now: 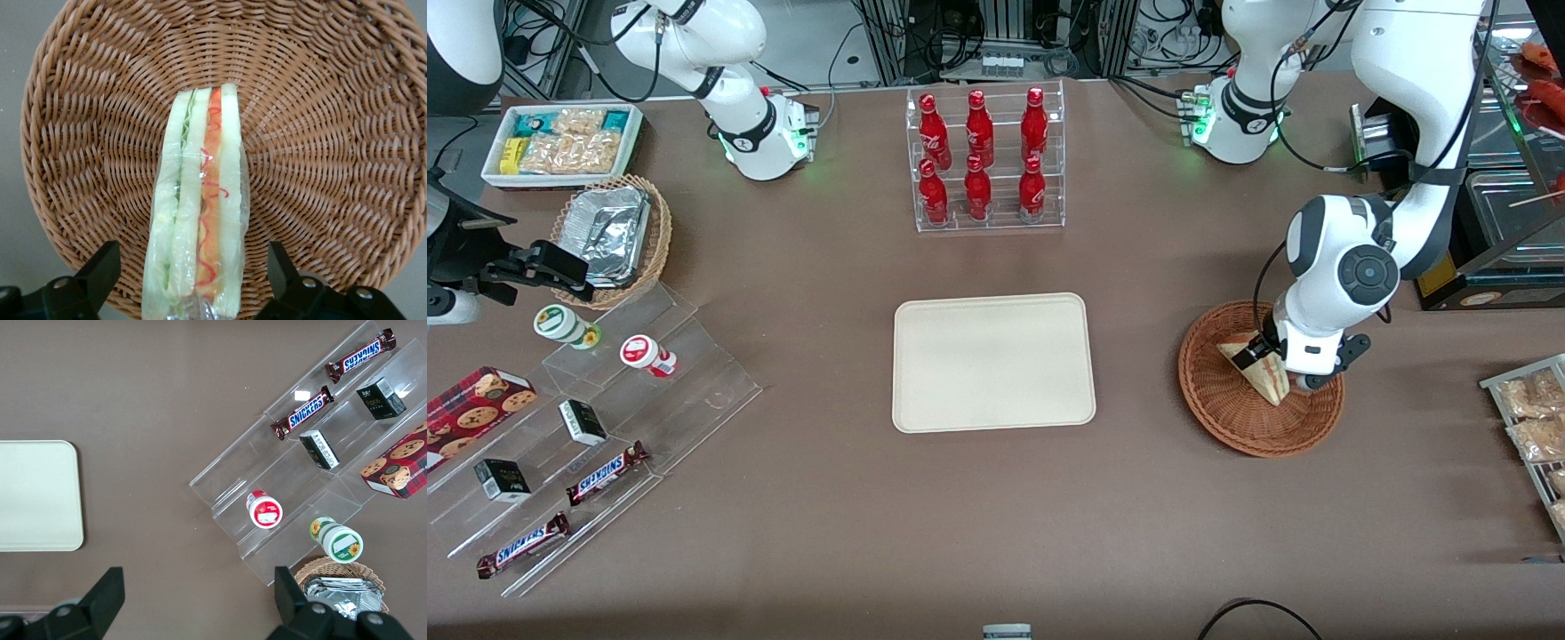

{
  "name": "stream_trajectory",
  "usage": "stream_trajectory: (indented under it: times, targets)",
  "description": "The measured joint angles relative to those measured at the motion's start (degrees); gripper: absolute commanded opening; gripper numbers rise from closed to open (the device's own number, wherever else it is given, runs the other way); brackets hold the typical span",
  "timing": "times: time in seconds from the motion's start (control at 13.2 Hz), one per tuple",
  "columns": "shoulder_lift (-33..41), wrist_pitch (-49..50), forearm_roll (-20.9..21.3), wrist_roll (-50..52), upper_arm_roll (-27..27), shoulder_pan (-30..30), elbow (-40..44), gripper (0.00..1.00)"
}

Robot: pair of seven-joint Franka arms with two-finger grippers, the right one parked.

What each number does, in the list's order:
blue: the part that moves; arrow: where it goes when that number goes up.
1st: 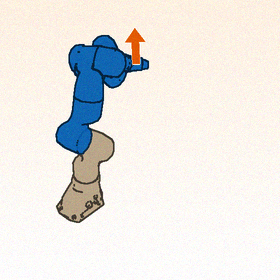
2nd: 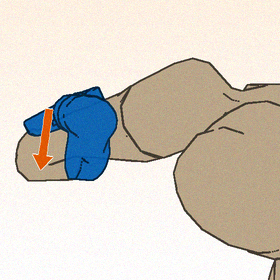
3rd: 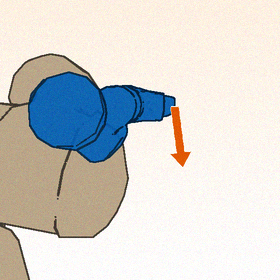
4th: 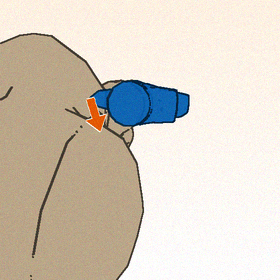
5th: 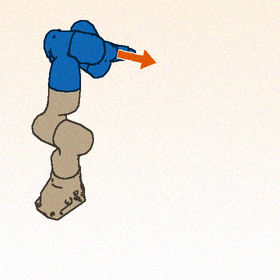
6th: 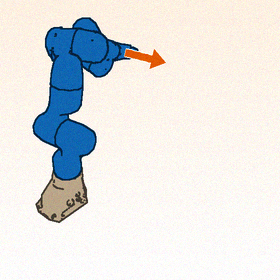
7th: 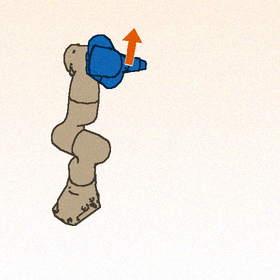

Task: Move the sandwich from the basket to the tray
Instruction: 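Lower the left gripper and close it on the sandwich's crust edge, then lift the sandwich and carry it with the left gripper over the tray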

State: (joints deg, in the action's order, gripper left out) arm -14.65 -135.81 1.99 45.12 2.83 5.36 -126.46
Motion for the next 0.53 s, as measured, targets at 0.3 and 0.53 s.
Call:
stream_trajectory:
  times: [0.3, 0.53]
  targets:
    - [-0.2, 0.0, 0.0, 0.0, 0.0, 0.0, -0.1, 0.00]
    - [0.1, 0.7, 0.0, 0.0, 0.0, 0.0, 0.1, 0.00]
